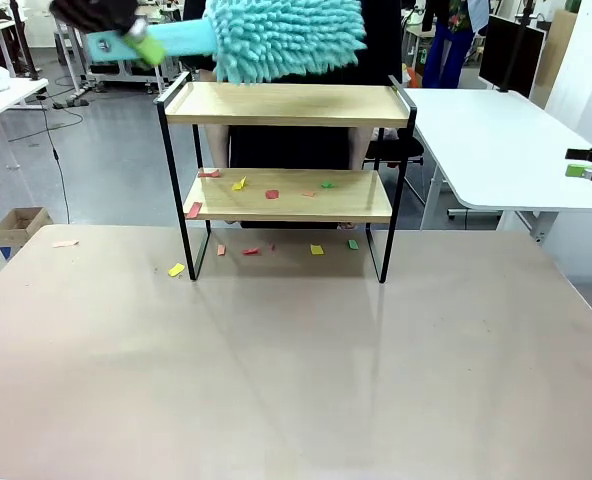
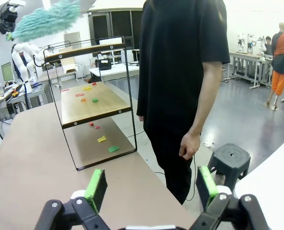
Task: Clean the shelf.
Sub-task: Clean the specific section of the Shelf indicated by the human with the Duster.
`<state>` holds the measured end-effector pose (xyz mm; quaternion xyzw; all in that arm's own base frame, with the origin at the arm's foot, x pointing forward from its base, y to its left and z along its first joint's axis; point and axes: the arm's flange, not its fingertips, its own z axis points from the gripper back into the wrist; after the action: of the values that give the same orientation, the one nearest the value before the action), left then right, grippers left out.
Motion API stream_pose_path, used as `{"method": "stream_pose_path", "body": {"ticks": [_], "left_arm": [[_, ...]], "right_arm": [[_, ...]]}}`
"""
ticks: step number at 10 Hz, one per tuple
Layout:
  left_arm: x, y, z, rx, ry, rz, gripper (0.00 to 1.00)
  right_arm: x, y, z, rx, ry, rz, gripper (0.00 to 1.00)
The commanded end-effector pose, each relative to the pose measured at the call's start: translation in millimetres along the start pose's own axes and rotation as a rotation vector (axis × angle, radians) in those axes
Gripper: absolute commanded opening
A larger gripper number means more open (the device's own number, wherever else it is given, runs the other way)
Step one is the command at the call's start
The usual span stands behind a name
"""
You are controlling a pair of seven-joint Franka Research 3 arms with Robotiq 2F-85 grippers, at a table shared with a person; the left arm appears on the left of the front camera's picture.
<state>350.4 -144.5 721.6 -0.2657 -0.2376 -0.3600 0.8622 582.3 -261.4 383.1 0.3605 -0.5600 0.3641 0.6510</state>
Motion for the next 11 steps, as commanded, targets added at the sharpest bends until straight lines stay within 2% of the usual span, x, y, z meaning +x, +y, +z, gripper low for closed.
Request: {"method": "stream_pose_path", "body": {"ticks": [1,3,4,5,6,9,11], "left_arm": [[-26,11,23,-0.091,0.051,-0.181,0.13],[-50,6,20,-0.114,0.136,-0.270,0.13],[-62,4,15,-0.126,0.200,-0.372,0.13],[-74,7,11,-0.146,0.238,-0.419,0.13],[-84,9,0,-0.149,0.322,-0.482,0.13],[-127,21,-45,-0.203,0.538,-0.522,0.13],[-158,50,-54,-0.201,0.618,-0.485,0.13]], "right_arm": [[4,1,-2,0.002,-0.002,0.008,1.00],[4,1,-2,0.002,-0.002,0.008,1.00],[4,1,-2,0.002,-0.002,0.008,1.00],[4,1,-2,0.002,-0.002,0.008,1.00],[4,1,-2,0.002,-0.002,0.008,1.00],[4,1,-2,0.002,-0.002,0.008,1.00],[4,1,-2,0.002,-0.002,0.008,1.00]]}}
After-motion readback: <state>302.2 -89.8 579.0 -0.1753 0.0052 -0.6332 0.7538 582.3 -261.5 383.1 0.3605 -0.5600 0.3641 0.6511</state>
